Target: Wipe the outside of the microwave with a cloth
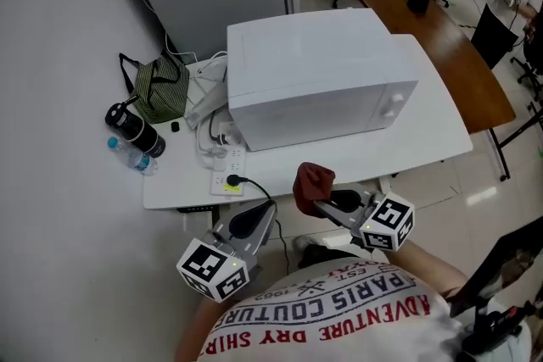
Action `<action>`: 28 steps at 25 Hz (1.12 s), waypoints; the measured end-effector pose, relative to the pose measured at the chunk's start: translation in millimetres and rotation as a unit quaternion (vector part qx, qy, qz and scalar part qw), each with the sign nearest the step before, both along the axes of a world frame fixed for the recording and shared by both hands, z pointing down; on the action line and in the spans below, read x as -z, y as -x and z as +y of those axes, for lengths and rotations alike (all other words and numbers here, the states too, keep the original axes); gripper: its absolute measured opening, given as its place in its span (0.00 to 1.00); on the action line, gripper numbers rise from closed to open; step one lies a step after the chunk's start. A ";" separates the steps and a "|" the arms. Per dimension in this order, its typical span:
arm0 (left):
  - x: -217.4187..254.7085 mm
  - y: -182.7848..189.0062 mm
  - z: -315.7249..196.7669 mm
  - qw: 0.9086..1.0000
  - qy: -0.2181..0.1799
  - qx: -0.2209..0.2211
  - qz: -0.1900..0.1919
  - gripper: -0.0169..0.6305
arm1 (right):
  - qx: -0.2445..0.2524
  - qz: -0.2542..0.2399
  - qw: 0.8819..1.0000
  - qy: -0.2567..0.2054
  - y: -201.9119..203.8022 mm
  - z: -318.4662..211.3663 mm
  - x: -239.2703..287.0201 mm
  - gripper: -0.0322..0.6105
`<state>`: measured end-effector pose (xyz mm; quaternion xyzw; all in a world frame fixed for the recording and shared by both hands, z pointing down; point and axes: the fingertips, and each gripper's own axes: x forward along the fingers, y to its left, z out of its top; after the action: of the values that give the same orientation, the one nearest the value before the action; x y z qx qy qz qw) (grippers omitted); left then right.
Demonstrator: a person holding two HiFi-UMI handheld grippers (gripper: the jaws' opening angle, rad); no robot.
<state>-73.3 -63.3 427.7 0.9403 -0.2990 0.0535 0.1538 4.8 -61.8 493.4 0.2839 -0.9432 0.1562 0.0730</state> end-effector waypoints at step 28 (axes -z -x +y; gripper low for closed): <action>-32.2 96.0 -54.6 0.987 0.079 0.137 -0.016 0.04 | 0.000 0.161 0.984 -0.074 97.9 -170.3 -93.9 0.12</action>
<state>-169.3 -117.9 459.9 0.8741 -0.4225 0.0707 0.2290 -93.1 -232.1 587.3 0.3102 -0.9281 0.0380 0.2025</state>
